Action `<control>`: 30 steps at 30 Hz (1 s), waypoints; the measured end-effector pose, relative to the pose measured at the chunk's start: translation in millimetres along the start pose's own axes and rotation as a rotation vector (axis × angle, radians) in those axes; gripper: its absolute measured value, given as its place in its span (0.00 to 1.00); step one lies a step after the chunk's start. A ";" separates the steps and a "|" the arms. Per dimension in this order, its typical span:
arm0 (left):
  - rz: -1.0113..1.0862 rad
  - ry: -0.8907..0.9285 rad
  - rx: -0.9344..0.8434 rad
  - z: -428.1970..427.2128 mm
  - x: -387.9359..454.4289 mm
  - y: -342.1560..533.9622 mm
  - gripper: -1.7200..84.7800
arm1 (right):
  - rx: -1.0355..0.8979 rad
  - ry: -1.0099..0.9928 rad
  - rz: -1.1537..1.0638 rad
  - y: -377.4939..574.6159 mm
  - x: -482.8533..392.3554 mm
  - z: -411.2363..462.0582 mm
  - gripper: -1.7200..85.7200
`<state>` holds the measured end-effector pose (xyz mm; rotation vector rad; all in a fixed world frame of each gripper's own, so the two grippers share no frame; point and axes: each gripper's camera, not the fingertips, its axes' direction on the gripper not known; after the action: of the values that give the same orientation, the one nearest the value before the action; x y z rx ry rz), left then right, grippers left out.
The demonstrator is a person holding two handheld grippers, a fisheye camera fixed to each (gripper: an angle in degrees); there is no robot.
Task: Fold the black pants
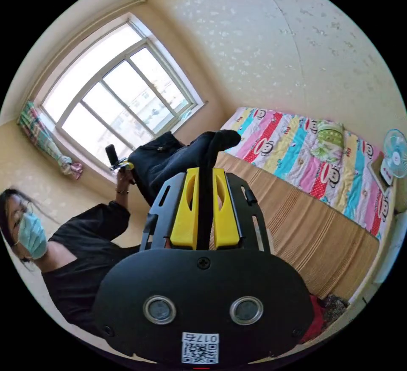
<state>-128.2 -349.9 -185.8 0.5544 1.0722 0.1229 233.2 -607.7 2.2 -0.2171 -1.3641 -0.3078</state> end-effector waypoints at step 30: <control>-0.996 0.574 -0.571 218.1 -305.7 317.6 0.07 | -0.880 -0.184 0.663 447.5 323.1 369.5 0.14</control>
<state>-36.3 -267.4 290.3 -0.5967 1.6769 -0.3019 100.4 -94.5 402.5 -1.4211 -1.1800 -0.3107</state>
